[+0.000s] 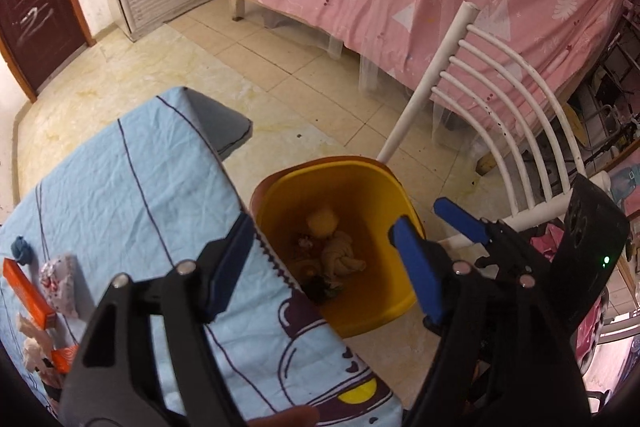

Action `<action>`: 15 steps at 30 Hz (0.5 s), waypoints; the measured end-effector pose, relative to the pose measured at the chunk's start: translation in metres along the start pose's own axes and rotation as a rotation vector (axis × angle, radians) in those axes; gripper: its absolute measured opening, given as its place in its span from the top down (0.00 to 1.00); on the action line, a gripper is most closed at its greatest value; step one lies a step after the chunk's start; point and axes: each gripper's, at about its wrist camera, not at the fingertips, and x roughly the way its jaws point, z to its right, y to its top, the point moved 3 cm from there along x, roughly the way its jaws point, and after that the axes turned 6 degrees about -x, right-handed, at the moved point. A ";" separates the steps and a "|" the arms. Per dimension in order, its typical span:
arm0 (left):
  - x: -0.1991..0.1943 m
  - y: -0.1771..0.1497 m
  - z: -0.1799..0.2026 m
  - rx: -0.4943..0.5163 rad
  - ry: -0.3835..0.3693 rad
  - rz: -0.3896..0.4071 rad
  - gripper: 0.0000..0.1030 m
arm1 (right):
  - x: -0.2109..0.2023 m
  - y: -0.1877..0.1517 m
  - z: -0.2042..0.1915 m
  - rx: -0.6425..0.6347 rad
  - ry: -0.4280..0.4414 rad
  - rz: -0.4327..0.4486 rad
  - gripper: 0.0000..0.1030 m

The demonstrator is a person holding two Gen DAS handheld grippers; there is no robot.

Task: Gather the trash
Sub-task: 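Carry the cream lump and black bag to the yellow bin and release both, then grasp the pink-and-black sock with the left tool while the right tool grasps the red knit hat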

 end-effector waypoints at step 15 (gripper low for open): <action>-0.049 -0.006 -0.070 -0.147 0.000 0.078 0.32 | 0.000 0.010 -0.049 -0.081 0.031 0.002 0.37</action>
